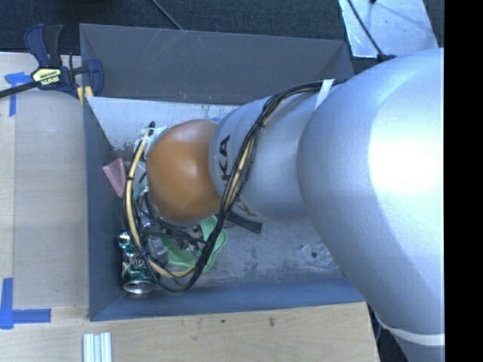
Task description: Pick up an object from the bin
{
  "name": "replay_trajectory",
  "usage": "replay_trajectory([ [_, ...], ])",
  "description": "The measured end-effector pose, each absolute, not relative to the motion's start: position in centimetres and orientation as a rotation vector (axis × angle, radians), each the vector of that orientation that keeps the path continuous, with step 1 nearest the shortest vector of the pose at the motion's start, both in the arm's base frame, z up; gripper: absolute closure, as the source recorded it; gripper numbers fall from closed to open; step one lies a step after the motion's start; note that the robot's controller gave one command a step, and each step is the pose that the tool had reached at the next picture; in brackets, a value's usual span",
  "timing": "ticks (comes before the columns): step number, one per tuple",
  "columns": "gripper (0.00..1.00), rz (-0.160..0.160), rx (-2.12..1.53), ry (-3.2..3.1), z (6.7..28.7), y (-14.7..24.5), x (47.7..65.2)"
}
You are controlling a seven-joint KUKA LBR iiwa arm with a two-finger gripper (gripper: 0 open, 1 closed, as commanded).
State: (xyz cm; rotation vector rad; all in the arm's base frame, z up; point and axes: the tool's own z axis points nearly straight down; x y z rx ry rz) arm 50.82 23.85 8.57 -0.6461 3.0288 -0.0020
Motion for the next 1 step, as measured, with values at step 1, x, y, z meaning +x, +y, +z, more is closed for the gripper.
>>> replay_trajectory([
  [1,1.0,-0.002,-0.646,3.04,9.63,23.76,50.84],
])
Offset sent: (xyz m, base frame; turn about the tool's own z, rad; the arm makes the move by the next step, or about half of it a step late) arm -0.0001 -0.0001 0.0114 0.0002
